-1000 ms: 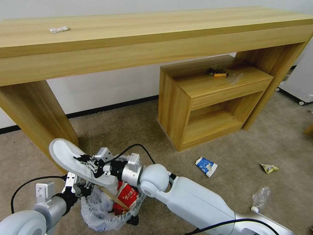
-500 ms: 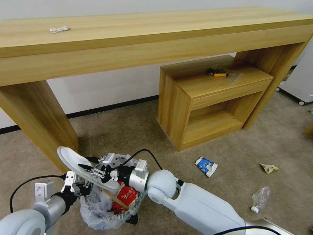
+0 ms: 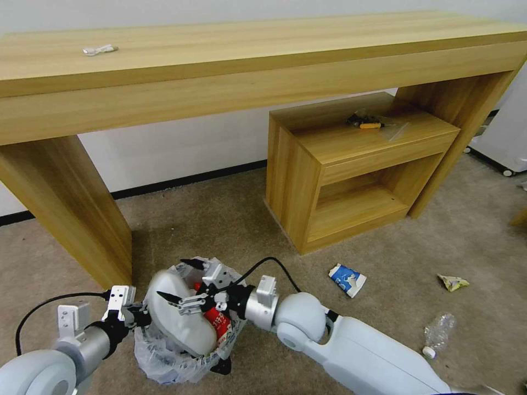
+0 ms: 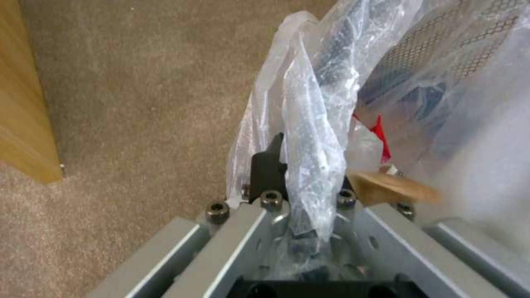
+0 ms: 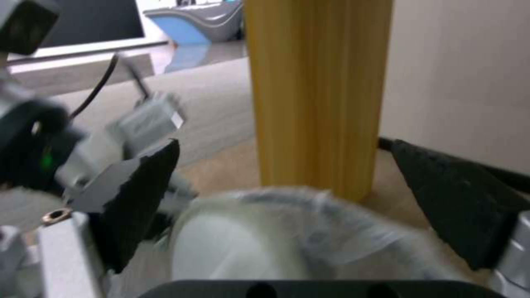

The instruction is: Pick up the trash bin and place the garbage on the floor into it.

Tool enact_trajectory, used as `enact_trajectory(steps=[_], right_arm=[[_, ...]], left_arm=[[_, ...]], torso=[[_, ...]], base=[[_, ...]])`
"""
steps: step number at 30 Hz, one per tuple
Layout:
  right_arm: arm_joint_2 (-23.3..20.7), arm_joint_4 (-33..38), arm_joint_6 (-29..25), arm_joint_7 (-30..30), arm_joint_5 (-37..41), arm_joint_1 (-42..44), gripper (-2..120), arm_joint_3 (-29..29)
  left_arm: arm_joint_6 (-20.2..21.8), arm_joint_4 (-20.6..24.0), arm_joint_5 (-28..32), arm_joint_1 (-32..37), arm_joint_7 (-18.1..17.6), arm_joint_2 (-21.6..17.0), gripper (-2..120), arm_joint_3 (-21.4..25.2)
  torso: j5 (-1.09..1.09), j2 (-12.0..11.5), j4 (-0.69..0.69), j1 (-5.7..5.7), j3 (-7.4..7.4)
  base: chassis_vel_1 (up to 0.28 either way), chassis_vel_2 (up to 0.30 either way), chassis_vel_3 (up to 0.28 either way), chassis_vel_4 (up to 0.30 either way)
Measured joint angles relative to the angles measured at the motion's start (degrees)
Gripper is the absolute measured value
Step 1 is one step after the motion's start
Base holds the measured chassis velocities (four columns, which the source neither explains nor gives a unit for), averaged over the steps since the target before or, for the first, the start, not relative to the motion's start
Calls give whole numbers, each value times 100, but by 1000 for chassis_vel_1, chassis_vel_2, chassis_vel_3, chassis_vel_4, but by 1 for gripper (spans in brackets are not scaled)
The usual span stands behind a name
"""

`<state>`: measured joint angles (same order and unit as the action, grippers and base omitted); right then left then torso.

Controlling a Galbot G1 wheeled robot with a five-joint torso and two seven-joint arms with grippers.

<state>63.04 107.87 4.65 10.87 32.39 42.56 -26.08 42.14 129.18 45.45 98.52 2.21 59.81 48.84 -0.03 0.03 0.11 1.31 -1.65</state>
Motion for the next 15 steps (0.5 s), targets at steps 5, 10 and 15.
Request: enact_trajectory(steps=[5,10,15], right_arm=[[-178,322,193,-138,148,91,100,403],[-402,577,333,-479,203,341,100,738],[-650,668,368,-1030,129,959,100,1266]], left_arm=[[0,-43,-37,-2,-15,48,0,11],[0,-52,-80,25,-15,94,0,17],[0,-37,-131,52,3,148,0,8]], torso=[[1,0,0,0,0],[0,0,-1,0,0],[0,0,0,0,0]], base=[[0,0,0,0],[0,0,0,0],[0,0,0,0]])
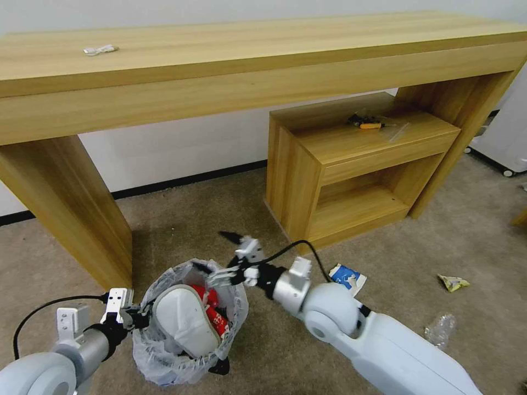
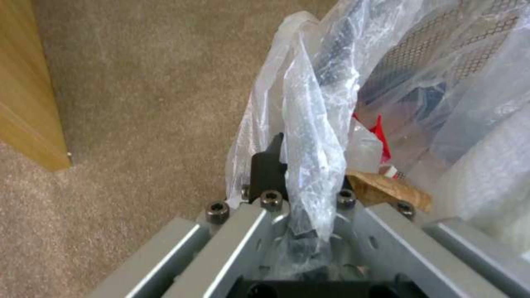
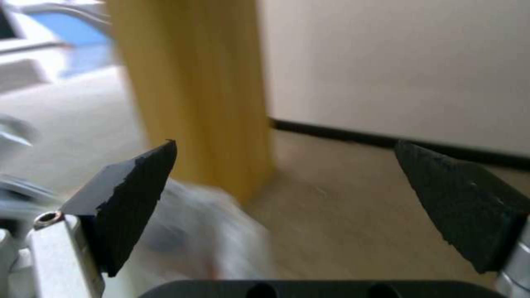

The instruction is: Pick up the trash bin and place the garbage on the floor into it.

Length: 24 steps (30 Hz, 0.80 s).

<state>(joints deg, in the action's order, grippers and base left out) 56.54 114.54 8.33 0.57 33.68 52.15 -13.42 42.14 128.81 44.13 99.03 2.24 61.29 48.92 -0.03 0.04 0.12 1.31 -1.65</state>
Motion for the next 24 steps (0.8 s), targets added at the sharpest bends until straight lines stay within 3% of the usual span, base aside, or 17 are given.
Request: enact_trajectory(steps=[3,4,8,12,15,24], right_arm=[[-74,3,-58,-275,-146,668,100,767],[-74,3,-58,-275,-146,668,100,767],[51,111,147,-339,-298,1748,100,2082],[119,119,139,-293,-415,2132,100,2471],[442,30,-60,-63,-725,2860,100,3341],[1149,-60,-75,68,-846,3403,100,4305]], left_arm=[[0,18,-72,8,42,41,0,-31],[0,18,-72,8,42,41,0,-31],[0,12,-160,20,126,69,0,-22],[0,-5,-198,10,167,70,0,-15],[0,-26,-351,-5,317,72,0,-2],[0,-115,-524,-22,502,72,0,3]], torso=[[0,0,-1,0,0],[0,0,-1,0,0],[0,0,0,0,0],[0,0,0,0,0],[0,0,0,0,0],[1,0,-1,0,0]], base=[[0,0,0,0],[0,0,0,0],[0,0,0,0],[0,0,0,0],[0,0,0,0],[0,0,0,0]])
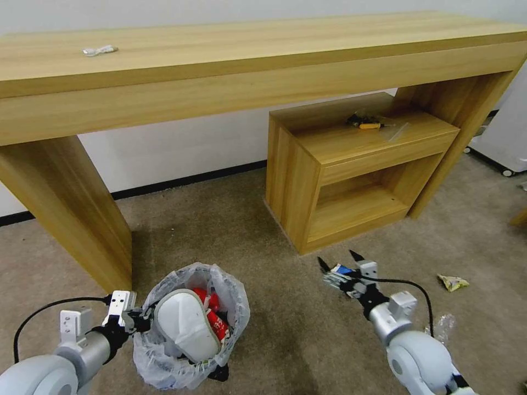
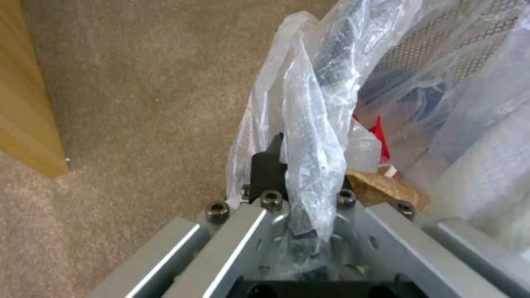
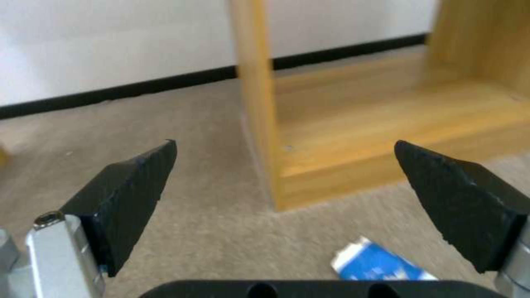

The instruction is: Pick up the trash bin and place the garbage on the floor into it.

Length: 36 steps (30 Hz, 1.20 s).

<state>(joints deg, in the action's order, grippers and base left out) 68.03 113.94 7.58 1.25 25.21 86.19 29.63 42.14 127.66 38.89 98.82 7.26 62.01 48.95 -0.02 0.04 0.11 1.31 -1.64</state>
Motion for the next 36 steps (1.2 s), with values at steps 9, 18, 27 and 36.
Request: enact_trajectory(steps=[9,18,27,36], right_arm=[[415,-136,-234,251,-8,676,100,1034],[526,-317,-616,471,39,1111,100,1702],[578,-474,-776,511,136,1007,100,1814],[593,-540,-811,517,146,917,100,1812]], left_arm=[[0,-76,-52,-5,151,5,0,3],[0,-164,-239,56,324,44,0,0],[-1,-176,-431,78,508,70,0,5],[-1,-180,-456,121,508,77,0,38]], torso=[[0,0,0,0,0],[0,0,0,0,0],[0,0,3,0,0],[0,0,-2,0,0]], base=[[-23,-22,-21,-23],[-75,-85,-74,-79],[-92,-95,-86,-95],[-18,19,21,-19]])
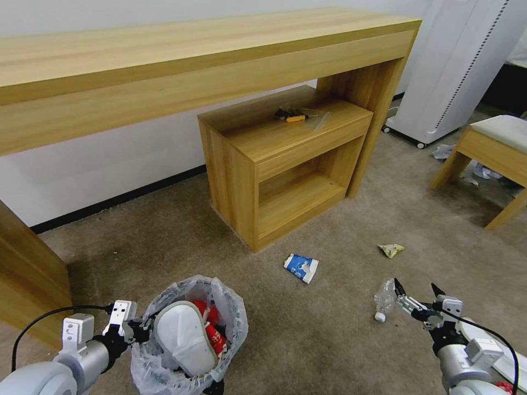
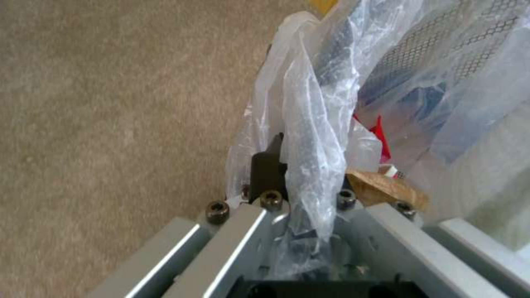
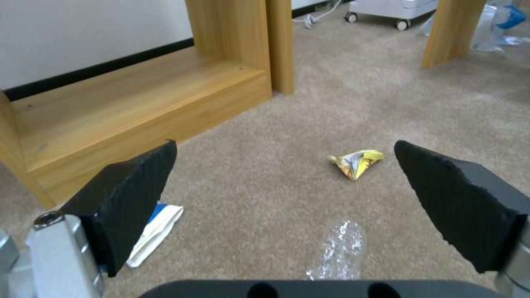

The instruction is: Pick up the trash bin and place the garbage on the floor into it.

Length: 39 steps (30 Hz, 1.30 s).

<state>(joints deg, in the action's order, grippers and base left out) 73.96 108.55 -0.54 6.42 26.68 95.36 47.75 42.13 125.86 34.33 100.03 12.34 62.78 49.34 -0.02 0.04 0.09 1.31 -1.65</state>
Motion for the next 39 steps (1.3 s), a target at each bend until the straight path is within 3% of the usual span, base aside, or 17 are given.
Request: enact_trajectory(steps=[19,23,26,27,29,31,39], right_arm=[[45,-153,-41,160,-118,-70,100,-131],[-108,-360,38,268,-212,-271,100,-239],[-689,-1192,194,877,-563,-948,100,-902],[-689,-1192,194,877,-563,-948,100,-902],[-1260,-1775,448,1128,-635,-1491,100,-1757],[-1522,-2091,645,1168,-638,-1835,100,-2365],[-1863,-2565,961,1350,-662,-2446,100,-3658]], left_arm=[[0,47,-9,-4,-9,-8,0,-9],[0,51,-24,13,-15,10,0,-9],[-1,61,-68,68,-21,21,0,-5],[-1,61,-68,68,-21,21,0,-5],[-1,90,-73,127,-25,22,0,44],[-1,116,-81,164,-28,47,0,65],[0,148,-63,126,-126,60,0,53]], torso=[[2,0,4,0,-1],[2,0,3,1,-1],[-1,-1,1,2,-2],[-1,-1,1,2,-2],[0,0,1,0,0],[-1,0,2,0,0],[0,0,2,0,0]], base=[[-201,201,207,-201],[-121,124,130,-121],[-3,-2,11,-2],[64,-35,-34,50],[48,-61,-50,53],[7,-19,-15,28],[0,0,0,0]])
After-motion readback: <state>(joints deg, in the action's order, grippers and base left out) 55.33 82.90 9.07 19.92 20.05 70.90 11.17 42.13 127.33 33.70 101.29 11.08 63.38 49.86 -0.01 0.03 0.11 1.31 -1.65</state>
